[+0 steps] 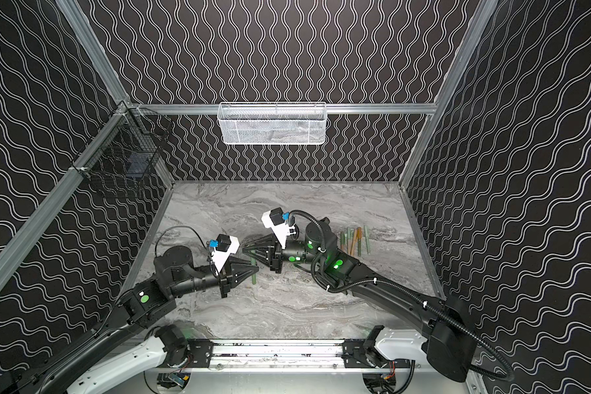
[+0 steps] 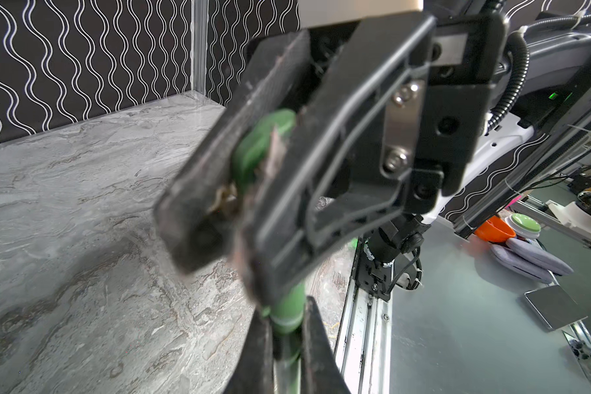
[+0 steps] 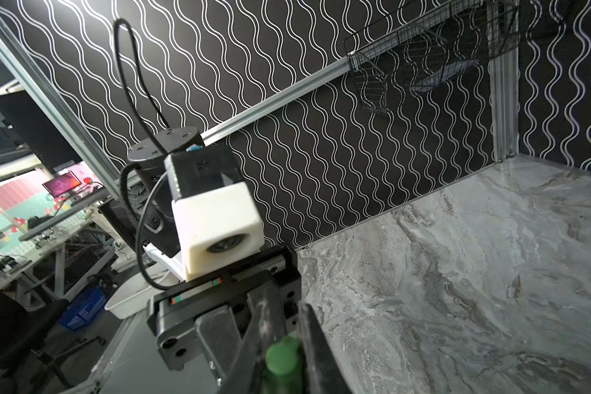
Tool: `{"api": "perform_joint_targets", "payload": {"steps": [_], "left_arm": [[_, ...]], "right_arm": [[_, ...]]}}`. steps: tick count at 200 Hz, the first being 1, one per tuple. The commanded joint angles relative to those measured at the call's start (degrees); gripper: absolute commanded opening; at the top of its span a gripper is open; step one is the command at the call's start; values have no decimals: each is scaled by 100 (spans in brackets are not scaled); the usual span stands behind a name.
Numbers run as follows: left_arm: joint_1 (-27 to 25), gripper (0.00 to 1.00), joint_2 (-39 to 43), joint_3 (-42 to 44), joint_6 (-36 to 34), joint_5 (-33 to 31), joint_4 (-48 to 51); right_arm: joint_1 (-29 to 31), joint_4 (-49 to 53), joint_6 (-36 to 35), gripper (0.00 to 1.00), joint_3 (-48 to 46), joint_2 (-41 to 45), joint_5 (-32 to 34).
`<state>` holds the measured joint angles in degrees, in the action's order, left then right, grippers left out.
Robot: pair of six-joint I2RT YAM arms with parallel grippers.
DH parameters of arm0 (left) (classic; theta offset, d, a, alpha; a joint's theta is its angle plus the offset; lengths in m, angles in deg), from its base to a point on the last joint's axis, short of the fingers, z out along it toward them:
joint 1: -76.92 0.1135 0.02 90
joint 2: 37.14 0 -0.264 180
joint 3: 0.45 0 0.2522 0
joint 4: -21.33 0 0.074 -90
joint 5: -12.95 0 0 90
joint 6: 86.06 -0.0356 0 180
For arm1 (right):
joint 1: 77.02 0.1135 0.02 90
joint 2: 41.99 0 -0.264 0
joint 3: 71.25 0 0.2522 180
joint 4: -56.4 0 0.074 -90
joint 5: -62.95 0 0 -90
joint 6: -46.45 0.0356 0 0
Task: Insert the pens into the pen caps
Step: 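Push the green cap down onto the green pen tip with the right gripper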
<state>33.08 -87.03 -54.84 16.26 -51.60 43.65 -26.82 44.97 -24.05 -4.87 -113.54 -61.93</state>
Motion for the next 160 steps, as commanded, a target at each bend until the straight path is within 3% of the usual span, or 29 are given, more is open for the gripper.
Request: {"api": "perform_joint_targets", "payload": {"steps": [1, 27, 160], "left_arm": [[-2, 0, 35, -5, -114, 48, -442], [0, 0, 161, 64, -133, 63, -961], [5, 0, -170, -971, -833, 645, -2204]], "right_arm": [[-3, 242, 159, 8, 5, 14, -8], [8, 419, 354, 0, -131, 66, 17], [548, 707, 917, 0, -1288, 398, 690]]}}
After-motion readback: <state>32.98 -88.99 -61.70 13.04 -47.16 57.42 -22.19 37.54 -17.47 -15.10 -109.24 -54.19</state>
